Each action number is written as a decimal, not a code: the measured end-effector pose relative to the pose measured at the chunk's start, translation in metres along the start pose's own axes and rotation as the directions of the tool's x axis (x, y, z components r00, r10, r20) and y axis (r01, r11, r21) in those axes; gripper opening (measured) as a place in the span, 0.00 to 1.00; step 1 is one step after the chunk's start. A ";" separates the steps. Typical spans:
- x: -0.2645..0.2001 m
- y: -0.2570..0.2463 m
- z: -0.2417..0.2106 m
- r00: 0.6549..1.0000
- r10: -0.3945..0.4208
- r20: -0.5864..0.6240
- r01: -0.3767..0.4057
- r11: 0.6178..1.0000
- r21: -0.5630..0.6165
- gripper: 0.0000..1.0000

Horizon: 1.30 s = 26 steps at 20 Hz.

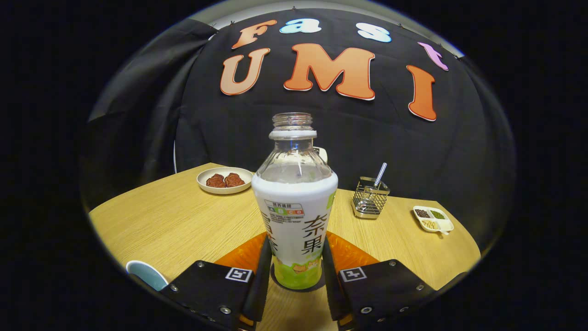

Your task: Take the bottle from table, then pour the juice into the cup, finally place the bottle on the coaster

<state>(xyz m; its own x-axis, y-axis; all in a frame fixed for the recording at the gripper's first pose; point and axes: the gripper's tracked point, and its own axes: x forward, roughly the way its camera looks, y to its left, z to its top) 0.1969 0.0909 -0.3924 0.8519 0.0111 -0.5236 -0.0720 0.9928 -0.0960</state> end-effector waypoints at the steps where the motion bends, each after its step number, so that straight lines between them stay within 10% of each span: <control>1: 0.003 -0.001 -0.002 1.000 -0.009 -0.004 0.009 1.000 -0.002 0.55; 15: 0.011 -0.013 -0.001 0.999 -0.031 -0.013 0.032 0.998 0.046 0.71; 20: -0.018 -0.016 0.034 0.997 -0.027 0.072 0.026 1.000 0.011 0.96; 26: -0.098 -0.035 0.112 0.971 -0.037 0.237 0.048 0.998 -0.044 0.99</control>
<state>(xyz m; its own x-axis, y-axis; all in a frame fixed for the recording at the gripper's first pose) 0.1740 0.0688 -0.2433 0.9528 0.0027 -0.3036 -0.0532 0.9860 -0.1582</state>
